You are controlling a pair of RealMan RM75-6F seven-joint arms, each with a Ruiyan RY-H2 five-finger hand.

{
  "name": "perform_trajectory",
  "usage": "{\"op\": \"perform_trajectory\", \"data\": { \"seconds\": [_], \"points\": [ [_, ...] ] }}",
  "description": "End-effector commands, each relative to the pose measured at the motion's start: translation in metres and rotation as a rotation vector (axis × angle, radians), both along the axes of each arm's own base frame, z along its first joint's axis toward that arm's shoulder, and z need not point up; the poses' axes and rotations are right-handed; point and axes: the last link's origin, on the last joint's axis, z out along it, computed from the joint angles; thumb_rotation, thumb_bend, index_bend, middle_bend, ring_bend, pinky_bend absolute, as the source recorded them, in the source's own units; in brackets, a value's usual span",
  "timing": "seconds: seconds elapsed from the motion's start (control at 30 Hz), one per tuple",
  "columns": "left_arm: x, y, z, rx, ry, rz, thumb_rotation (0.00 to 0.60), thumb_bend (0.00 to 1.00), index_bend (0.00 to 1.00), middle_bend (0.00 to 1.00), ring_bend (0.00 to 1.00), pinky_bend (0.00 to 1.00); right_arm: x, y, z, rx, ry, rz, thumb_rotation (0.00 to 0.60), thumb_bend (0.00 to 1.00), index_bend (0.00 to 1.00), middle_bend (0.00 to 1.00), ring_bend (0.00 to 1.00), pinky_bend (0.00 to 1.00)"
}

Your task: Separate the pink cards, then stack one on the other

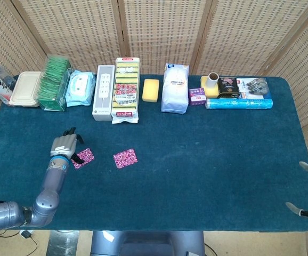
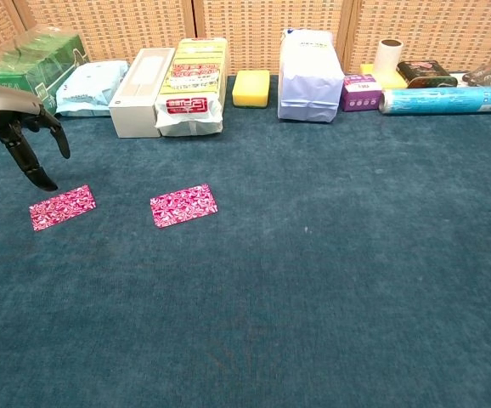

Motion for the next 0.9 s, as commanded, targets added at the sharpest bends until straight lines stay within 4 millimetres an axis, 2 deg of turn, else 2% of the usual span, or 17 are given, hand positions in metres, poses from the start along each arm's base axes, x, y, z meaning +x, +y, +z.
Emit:
{"op": "perform_trajectory", "data": {
  "seconds": [0.03, 0.17, 0.3, 0.4, 0.47, 0.53, 0.9],
  "points": [
    [-0.013, -0.016, -0.003, -0.022, -0.029, -0.078, 0.6, 0.15, 0.32, 0.0, 0.0, 0.18, 0.0, 0.0, 0.0, 0.001, 0.0, 0.0, 0.6, 0.0, 0.1, 0.0, 0.0, 0.0],
    [-0.026, -0.03, -0.003, -0.005, -0.008, -0.098, 0.6, 0.15, 0.32, 0.0, 0.0, 0.18, 0.002, 0.001, 0.0, 0.006, 0.001, 0.004, 0.6, 0.0, 0.1, 0.0, 0.0, 0.0],
    [-0.04, -0.032, -0.002, -0.024, 0.025, -0.048, 0.599, 0.13, 0.32, 0.0, 0.0, 0.18, 0.001, 0.002, -0.002, 0.012, 0.005, 0.007, 0.6, 0.0, 0.1, 0.0, 0.0, 0.0],
    [-0.046, -0.029, 0.001, -0.043, 0.028, -0.009, 0.546, 0.08, 0.31, 0.0, 0.0, 0.18, 0.002, 0.001, -0.003, 0.013, 0.007, 0.008, 0.6, 0.0, 0.1, 0.0, 0.0, 0.0],
    [-0.049, -0.025, 0.003, -0.045, 0.028, 0.008, 0.469, 0.04, 0.26, 0.0, 0.0, 0.17, 0.003, 0.001, -0.004, 0.015, 0.008, 0.01, 0.6, 0.0, 0.1, 0.0, 0.0, 0.0],
    [-0.051, -0.02, 0.005, -0.037, 0.017, 0.022, 0.429, 0.03, 0.24, 0.0, 0.0, 0.17, 0.003, 0.001, -0.005, 0.018, 0.01, 0.01, 0.6, 0.0, 0.1, 0.0, 0.0, 0.0],
    [-0.048, -0.006, -0.003, -0.034, -0.013, 0.052, 0.419, 0.03, 0.24, 0.0, 0.0, 0.17, 0.003, 0.001, -0.004, 0.015, 0.011, 0.009, 0.6, 0.0, 0.1, 0.0, 0.0, 0.0]
  ]
}}
